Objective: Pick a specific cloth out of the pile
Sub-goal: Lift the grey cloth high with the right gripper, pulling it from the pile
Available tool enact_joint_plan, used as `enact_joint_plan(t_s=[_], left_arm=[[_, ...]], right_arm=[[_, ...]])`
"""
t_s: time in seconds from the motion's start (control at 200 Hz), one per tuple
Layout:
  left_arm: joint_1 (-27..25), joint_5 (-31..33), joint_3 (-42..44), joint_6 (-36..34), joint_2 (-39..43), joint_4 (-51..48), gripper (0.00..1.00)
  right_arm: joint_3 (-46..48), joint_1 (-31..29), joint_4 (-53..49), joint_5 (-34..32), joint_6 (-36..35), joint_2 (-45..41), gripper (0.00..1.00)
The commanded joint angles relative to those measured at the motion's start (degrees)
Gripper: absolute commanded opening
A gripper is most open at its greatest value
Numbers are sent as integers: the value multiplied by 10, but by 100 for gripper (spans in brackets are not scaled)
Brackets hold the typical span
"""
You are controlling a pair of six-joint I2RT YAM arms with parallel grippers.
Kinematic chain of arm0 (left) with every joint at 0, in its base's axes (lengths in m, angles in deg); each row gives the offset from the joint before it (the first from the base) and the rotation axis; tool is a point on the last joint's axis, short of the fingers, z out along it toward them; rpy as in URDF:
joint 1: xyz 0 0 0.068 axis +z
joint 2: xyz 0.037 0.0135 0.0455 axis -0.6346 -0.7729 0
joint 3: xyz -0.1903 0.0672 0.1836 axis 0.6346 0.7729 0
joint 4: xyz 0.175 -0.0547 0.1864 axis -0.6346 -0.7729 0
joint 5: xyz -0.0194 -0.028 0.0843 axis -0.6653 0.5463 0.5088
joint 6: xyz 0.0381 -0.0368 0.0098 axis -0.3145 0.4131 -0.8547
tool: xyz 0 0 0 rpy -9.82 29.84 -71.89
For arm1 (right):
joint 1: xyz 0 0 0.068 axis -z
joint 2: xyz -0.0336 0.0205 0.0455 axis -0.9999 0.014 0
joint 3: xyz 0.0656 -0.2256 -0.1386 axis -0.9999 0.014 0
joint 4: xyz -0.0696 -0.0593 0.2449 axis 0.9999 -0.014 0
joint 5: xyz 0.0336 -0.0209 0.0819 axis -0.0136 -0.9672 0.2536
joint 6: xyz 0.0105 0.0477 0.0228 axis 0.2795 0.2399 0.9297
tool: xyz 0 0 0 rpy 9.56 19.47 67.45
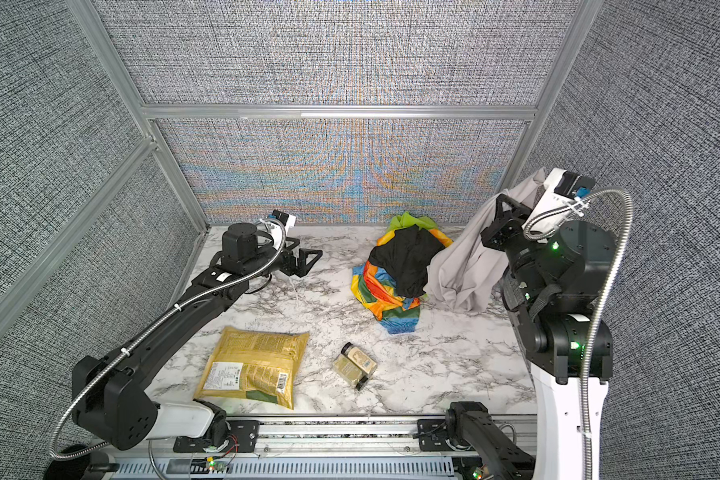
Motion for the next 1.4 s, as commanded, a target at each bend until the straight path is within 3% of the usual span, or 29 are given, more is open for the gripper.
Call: enact_joint_plan(t_s=[0.0, 0.205, 0.42, 0.946, 1.201, 1.396], left_arm=[[0, 11, -2, -2, 5, 12, 99], [2, -4, -5, 2, 8, 11, 99], [3, -1, -4, 0, 10, 12, 99], [3, -13, 0, 2, 9, 20, 99], [3, -19, 2, 6, 2, 24, 99], [2, -19, 6, 5, 0, 28, 99]], right_arm=[[-10, 0, 113, 42, 18, -1, 0], [-26, 0, 196, 70, 54, 6, 0], [-41, 0, 285, 20, 84, 5, 0], [-178, 0, 414, -16, 67, 75, 0], [-222, 0, 348, -42, 27, 100, 0], [-130, 0, 273, -5, 29, 79, 0]])
